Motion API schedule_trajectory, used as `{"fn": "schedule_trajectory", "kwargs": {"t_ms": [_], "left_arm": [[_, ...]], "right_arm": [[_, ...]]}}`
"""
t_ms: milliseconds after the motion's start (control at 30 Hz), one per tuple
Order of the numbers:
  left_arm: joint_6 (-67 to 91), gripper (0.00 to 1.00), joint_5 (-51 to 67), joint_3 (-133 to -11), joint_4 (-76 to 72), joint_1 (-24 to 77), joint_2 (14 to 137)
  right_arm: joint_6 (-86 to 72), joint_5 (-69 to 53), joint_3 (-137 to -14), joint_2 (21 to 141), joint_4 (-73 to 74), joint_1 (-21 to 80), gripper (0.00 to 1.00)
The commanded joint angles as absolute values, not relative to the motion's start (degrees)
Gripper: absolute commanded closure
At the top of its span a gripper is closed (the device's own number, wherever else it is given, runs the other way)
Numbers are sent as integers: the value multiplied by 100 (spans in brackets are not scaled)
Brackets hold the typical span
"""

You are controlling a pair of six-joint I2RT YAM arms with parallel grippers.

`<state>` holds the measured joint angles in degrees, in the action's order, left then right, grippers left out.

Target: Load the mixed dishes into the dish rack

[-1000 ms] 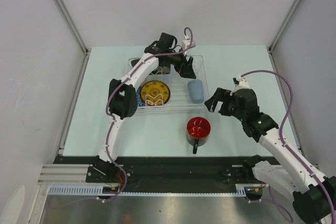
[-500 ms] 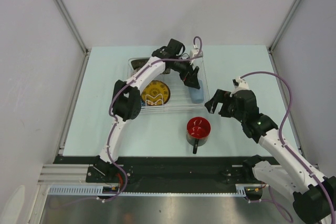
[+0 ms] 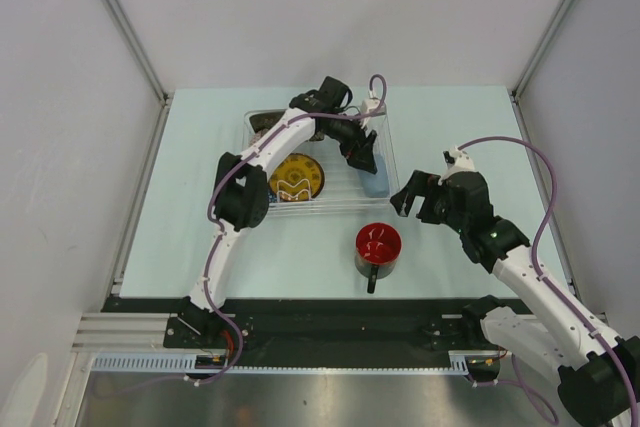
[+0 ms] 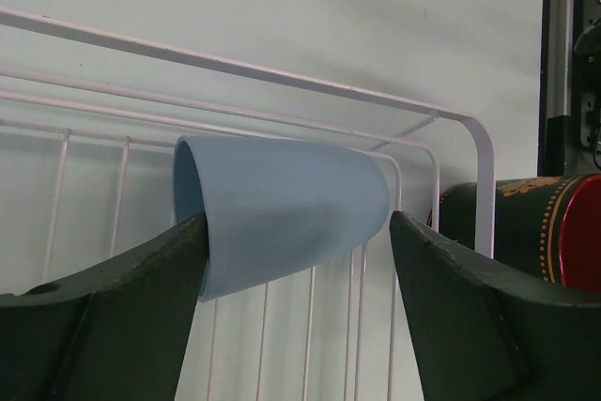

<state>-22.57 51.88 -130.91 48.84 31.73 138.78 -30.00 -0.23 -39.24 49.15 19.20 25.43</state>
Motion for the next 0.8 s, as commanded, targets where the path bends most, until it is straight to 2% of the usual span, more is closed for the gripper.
{"fn": "schedule_trajectory", "kwargs": {"t_ms": [0,100,267,400,433,500,600,667,767], "left_arm": [[-2505,24,5563,-13052,5027,3182,13887],[-2487,34,5590,-13060,5045,3182,13887],[-2531,46,5721,-13069,5132,3182,13887],[-2601,46,5897,-13131,5352,3182,13948],[-2636,45,5958,-13157,5431,3182,13974],[-2663,30,5994,-13236,5580,3190,14036],[-2768,15,6003,-13245,5712,3190,14159],[-2821,10,5959,-13245,5722,3182,14229],[-2856,9,5933,-13245,5722,3182,14299]], "right_arm": [[-3067,88,-3920,4852,1837,2505,0],[-3067,79,-3929,4869,1837,2487,0],[-3076,53,-3929,4887,1837,2461,0],[-3076,53,-3920,4896,1863,2400,0],[-3067,53,-3920,4887,1855,2382,0],[-3067,53,-3929,4887,1854,2347,0],[-3067,61,-3920,4896,1881,2338,0],[-3059,53,-3929,4895,1907,2329,0],[-3050,53,-3920,4896,1907,2338,0]]}}
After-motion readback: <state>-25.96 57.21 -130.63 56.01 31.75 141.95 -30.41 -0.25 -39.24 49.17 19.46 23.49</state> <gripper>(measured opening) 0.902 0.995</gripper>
